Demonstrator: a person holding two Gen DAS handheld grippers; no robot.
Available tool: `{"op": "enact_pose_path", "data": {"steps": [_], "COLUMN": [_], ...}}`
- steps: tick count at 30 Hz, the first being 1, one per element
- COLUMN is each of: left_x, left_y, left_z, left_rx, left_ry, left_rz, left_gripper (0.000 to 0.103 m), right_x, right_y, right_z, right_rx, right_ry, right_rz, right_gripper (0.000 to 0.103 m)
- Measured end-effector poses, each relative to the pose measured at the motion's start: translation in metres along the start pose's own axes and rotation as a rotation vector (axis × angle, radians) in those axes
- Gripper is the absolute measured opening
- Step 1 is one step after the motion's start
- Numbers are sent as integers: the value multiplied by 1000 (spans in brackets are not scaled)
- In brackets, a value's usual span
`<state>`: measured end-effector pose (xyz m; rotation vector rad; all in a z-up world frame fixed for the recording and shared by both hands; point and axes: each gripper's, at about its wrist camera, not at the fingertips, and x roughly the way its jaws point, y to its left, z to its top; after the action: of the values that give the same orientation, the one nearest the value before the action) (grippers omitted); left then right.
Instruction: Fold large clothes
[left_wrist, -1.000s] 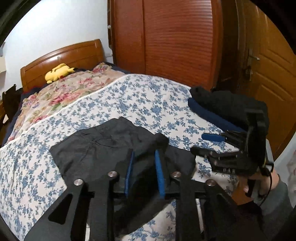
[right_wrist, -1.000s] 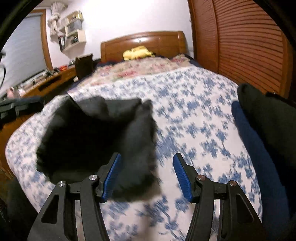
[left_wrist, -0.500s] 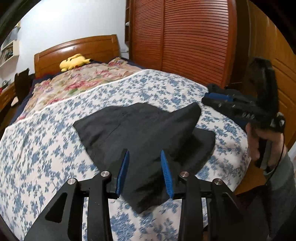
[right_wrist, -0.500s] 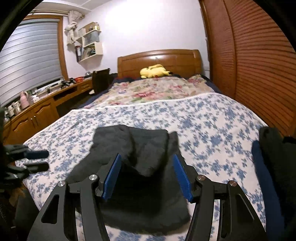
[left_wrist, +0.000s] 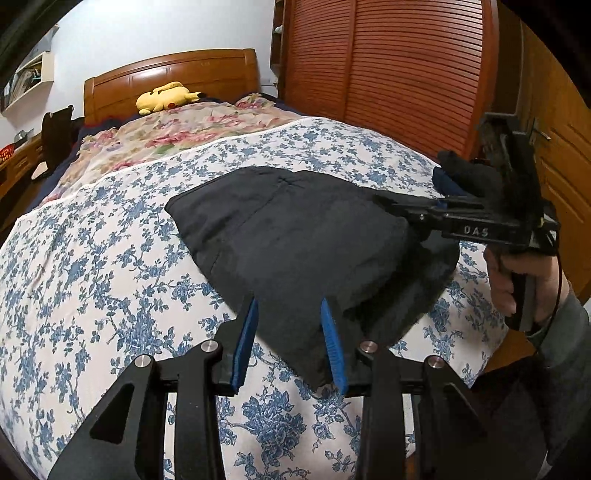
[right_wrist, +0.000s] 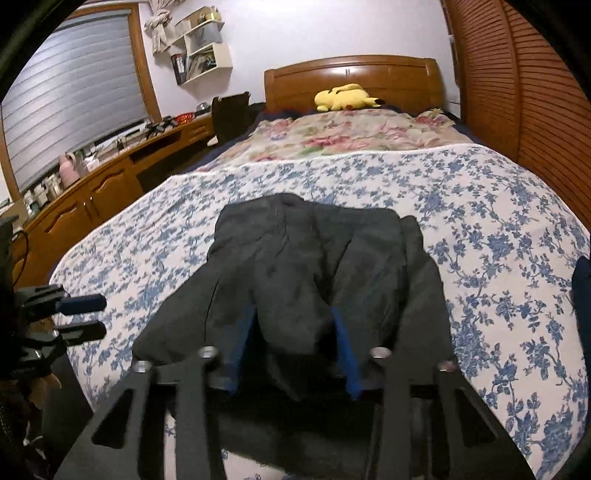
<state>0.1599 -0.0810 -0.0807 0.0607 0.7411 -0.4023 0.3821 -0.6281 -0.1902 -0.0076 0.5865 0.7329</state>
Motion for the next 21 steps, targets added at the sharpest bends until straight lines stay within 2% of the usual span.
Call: {"op": "enact_pose_path", "data": {"steps": [1, 3, 5, 14, 21], "left_x": [0, -1, -1, -1, 3], "left_y": [0, 0, 1, -1, -3], "left_z": [-1, -1, -1, -1, 1], "left_rx": [-2, -4, -4, 13, 11], "left_ry": [-1, -1, -3, -2, -6], "left_rz": [-1, -2, -2, 0, -12], "left_gripper": [37, 37, 37, 37, 37], "right_x": [0, -5, -10, -45, -80], "right_y": [0, 4, 9, 12, 1], "right_z": [-1, 1, 7, -6, -26], "right_rx": [-9, -23, -30, -51, -29], "right_ry": [1, -9, -35, -154, -223], "right_rz": [3, 0, -3, -22, -121], "right_gripper": [25, 14, 11, 7, 7]}}
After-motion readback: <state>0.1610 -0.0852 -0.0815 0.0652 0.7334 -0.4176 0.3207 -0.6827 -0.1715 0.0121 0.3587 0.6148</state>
